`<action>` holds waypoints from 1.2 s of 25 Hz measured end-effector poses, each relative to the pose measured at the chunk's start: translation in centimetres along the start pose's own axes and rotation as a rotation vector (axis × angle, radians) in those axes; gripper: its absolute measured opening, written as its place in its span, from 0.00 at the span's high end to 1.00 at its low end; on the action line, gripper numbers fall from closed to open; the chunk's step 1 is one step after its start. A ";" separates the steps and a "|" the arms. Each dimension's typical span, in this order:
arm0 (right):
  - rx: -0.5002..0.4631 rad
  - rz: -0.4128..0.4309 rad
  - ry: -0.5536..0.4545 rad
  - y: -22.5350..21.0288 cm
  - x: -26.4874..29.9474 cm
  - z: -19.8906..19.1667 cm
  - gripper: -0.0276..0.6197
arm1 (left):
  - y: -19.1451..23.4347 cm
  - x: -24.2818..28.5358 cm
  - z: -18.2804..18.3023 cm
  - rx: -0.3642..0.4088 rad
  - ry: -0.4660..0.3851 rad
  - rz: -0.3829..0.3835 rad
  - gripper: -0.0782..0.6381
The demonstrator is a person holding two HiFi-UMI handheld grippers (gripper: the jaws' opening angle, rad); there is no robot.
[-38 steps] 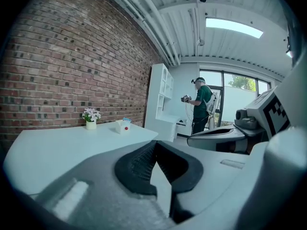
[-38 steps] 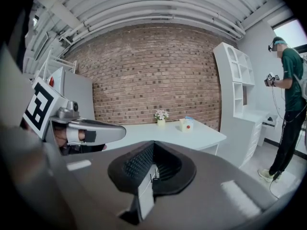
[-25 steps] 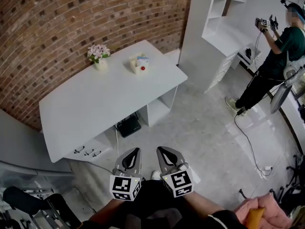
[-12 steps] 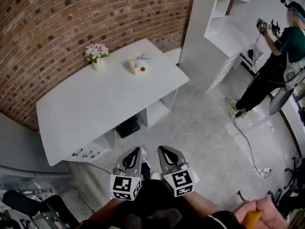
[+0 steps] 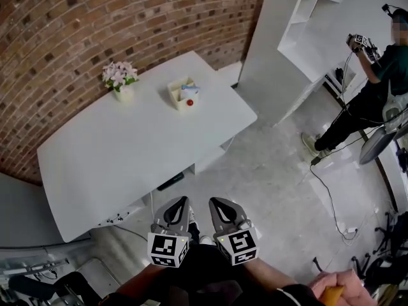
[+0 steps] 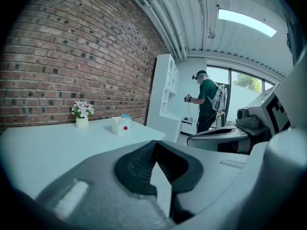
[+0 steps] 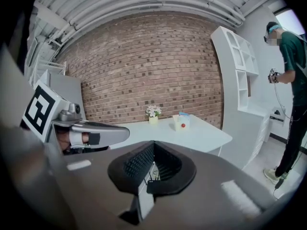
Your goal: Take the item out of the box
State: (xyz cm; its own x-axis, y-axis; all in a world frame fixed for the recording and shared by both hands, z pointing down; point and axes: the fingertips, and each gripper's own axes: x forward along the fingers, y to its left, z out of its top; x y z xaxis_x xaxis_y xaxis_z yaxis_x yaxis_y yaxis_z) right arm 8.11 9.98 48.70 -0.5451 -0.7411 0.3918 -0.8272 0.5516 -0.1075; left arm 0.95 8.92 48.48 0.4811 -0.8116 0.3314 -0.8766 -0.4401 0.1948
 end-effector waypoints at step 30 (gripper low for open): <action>-0.116 -0.010 0.003 -3.1 15.1 9.4 0.95 | 12.8 8.3 8.0 -0.031 -0.095 0.027 0.88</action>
State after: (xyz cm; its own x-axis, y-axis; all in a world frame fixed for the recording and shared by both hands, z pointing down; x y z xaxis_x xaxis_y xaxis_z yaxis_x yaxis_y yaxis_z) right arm 1.17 -6.54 46.38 -0.5361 -0.7460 0.3950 -0.8112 0.5847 0.0033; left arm -6.38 -6.56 46.36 0.4529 -0.8564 0.2478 -0.8876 -0.4069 0.2159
